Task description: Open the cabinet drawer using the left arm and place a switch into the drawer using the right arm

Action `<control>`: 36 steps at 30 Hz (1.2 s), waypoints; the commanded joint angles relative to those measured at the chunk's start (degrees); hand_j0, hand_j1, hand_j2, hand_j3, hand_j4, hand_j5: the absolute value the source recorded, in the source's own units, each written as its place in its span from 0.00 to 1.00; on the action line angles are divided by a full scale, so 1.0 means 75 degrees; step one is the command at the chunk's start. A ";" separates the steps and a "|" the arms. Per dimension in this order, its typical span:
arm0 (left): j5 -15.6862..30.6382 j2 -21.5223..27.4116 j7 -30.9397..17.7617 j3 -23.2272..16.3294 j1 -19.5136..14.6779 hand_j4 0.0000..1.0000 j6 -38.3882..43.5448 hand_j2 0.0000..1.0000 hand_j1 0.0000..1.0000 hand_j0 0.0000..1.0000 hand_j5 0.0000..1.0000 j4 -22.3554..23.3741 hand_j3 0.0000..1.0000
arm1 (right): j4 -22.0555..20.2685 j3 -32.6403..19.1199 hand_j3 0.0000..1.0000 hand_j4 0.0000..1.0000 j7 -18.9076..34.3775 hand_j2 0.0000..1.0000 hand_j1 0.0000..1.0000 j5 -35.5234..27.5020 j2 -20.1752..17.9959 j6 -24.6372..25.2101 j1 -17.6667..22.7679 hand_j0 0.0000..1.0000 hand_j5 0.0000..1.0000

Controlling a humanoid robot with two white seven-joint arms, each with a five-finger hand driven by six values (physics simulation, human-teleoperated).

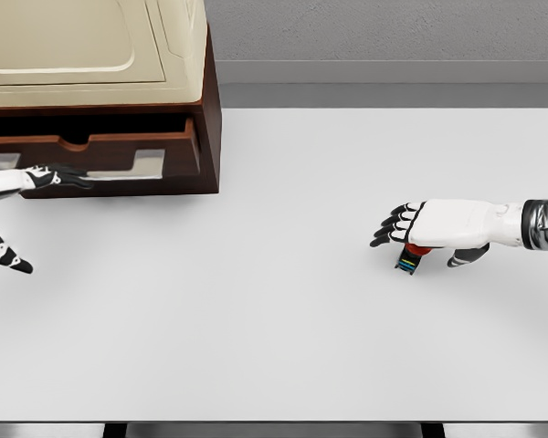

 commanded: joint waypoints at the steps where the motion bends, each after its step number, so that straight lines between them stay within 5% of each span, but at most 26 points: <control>1: -0.1060 0.0120 0.0007 -0.0264 0.0003 1.00 -0.0198 1.00 1.00 1.00 1.00 0.0128 1.00 | -0.0003 -0.0005 1.00 1.00 -0.0003 1.00 1.00 -0.0037 -0.0008 0.0018 0.0000 1.00 1.00; 27: -0.1060 0.0835 -0.0523 -0.0615 0.0073 1.00 -0.1511 1.00 1.00 1.00 1.00 0.0128 1.00 | 0.0008 -0.0016 1.00 1.00 -0.0003 1.00 1.00 -0.0025 -0.0031 0.0018 0.0000 1.00 1.00; 31: -0.1060 0.0952 -0.0523 -0.0627 0.0073 1.00 -0.1792 1.00 1.00 1.00 1.00 0.0128 1.00 | 0.0008 -0.0016 0.91 0.91 -0.0003 0.91 0.91 -0.0025 -0.0031 0.0018 0.0000 0.91 0.91; 36: -0.1060 0.1046 -0.0523 -0.0627 0.0073 1.00 -0.1979 1.00 1.00 1.00 1.00 0.0116 1.00 | -0.0003 -0.0016 1.00 1.00 -0.0003 1.00 1.00 -0.0025 -0.0019 0.0018 0.0000 1.00 1.00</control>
